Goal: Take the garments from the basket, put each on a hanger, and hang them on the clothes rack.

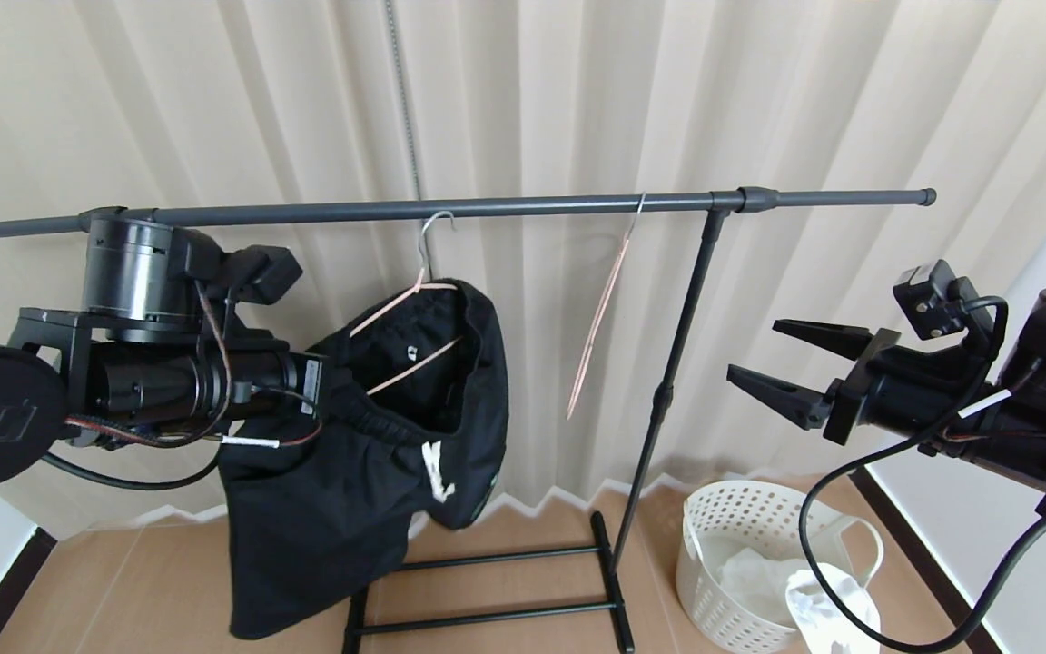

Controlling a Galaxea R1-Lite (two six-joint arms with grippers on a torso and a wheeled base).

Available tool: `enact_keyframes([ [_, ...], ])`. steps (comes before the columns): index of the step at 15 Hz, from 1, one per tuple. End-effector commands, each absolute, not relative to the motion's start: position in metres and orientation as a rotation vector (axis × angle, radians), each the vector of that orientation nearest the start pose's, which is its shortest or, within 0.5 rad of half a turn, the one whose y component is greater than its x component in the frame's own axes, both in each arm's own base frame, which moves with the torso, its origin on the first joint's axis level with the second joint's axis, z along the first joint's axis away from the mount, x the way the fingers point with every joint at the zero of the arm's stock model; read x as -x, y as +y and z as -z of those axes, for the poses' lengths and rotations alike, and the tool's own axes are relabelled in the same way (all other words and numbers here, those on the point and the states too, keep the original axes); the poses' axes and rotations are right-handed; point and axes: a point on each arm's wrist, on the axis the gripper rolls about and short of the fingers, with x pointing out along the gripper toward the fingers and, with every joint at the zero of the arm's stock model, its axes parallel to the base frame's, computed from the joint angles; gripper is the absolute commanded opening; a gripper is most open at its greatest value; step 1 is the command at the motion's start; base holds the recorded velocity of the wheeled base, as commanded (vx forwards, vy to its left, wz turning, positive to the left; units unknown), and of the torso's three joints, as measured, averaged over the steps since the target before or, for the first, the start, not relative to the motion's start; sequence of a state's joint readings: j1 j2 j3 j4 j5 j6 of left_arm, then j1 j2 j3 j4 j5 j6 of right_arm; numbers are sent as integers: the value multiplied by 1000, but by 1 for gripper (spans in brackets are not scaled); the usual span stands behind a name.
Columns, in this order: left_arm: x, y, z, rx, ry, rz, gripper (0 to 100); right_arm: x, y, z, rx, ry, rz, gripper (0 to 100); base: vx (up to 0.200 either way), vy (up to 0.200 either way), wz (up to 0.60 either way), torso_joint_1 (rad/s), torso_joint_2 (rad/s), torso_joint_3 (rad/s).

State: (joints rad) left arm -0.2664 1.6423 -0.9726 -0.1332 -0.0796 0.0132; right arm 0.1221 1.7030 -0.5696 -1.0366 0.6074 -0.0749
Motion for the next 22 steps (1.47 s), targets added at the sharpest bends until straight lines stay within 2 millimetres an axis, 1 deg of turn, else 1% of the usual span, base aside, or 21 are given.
enact_keyframes([
  [1, -297, -85, -194, -48, 539, 340, 0, -277, 47, -161, 47, 72, -733, 100, 0, 0, 0, 0, 0, 0],
  [6, -330, -98, -196, 49, 528, 322, 0, -277, 47, -161, 49, 71, -731, 100, 0, 0, 0, 0, 0, 0],
  [10, -356, -105, -196, 149, 515, 296, 0, -277, 47, -159, 48, 76, -733, 100, 0, 0, 0, 0, 0, 0],
  [12, -366, -106, -197, 188, 507, 286, 0, -278, 47, -159, 49, 75, -733, 100, 0, 0, 0, 0, 0, 0],
  [13, -368, -107, -197, 207, 507, 282, 0, -278, 47, -159, 49, 75, -733, 100, 0, 0, 0, 0, 0, 0],
  [15, -371, -108, -190, 208, 524, 278, 0, -278, 47, -158, 48, 78, -733, 100, 0, 0, 0, 0, 0, 0],
  [17, -372, -108, -188, 208, 532, 278, 0, -278, 47, -158, 48, 78, -733, 100, 0, 0, 0, 0, 0, 0],
  [22, -372, -107, -187, 209, 534, 281, 0, -278, 47, -158, 48, 78, -733, 100, 0, 0, 0, 0, 0, 0],
])
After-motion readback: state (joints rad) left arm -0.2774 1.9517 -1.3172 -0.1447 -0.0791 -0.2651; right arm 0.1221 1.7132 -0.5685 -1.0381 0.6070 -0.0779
